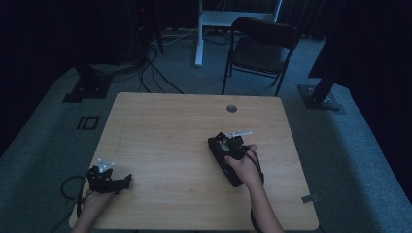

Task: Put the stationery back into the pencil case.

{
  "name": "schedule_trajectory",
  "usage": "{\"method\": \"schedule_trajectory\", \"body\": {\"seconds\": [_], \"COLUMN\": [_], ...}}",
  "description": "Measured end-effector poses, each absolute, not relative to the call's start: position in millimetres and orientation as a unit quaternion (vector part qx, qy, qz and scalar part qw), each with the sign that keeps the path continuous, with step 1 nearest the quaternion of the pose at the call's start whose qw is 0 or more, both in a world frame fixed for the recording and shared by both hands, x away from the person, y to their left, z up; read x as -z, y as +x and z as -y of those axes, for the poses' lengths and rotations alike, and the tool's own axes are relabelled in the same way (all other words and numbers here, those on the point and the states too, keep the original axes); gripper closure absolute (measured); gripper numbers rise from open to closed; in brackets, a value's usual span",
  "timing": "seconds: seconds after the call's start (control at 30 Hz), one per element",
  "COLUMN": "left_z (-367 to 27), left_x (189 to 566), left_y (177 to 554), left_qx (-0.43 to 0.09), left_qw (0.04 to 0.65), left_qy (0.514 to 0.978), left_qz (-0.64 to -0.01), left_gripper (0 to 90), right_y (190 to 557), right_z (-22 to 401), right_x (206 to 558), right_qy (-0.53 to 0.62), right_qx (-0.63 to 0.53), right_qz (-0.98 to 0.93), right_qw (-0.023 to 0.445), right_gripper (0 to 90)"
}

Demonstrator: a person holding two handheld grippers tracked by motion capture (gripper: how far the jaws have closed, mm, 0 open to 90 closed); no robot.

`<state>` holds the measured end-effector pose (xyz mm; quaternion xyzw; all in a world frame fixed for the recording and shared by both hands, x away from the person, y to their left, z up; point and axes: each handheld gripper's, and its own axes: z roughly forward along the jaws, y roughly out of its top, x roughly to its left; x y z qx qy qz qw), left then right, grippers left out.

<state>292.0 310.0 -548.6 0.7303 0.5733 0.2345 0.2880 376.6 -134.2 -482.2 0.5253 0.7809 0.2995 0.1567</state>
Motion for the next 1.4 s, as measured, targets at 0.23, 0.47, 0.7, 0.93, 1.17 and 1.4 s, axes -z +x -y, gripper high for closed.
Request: {"method": "schedule_trajectory", "body": {"seconds": [0.23,0.47,0.7,0.93,1.17,1.4], "left_z": [-310.0,-309.9,-309.9,-309.9,-310.0,-309.9], "left_x": [548.6,548.6,548.7,548.6,548.6,548.6], "left_y": [292.0,292.0,292.0,292.0,292.0,292.0], "left_qx": [-0.235,-0.235,-0.235,-0.235,-0.235,-0.235], "left_qw": [0.288,0.288,0.288,0.288,0.288,0.288], "left_qy": [0.73,0.73,0.73,0.73,0.73,0.73], "left_qz": [-0.573,-0.573,-0.573,-0.573,-0.573,-0.573], "left_gripper": [0.5,0.6,0.6,0.6,0.6,0.6], "right_y": [382.6,387.7,391.5,392.6,392.1,391.0], "right_z": [130.1,129.4,126.9,126.6,127.5,130.4], "right_x": [488.9,494.6,496.5,496.2,494.4,486.2], "right_qy": [0.531,0.537,0.538,0.54,0.538,0.539], "right_qx": [-0.274,-0.254,-0.234,-0.228,-0.235,-0.248], "right_qz": [-0.787,-0.791,-0.796,-0.798,-0.798,-0.793], "right_qw": [0.154,0.15,0.146,0.142,0.135,0.139], "right_gripper": [51.0,50.9,50.8,50.7,49.9,48.9]}}
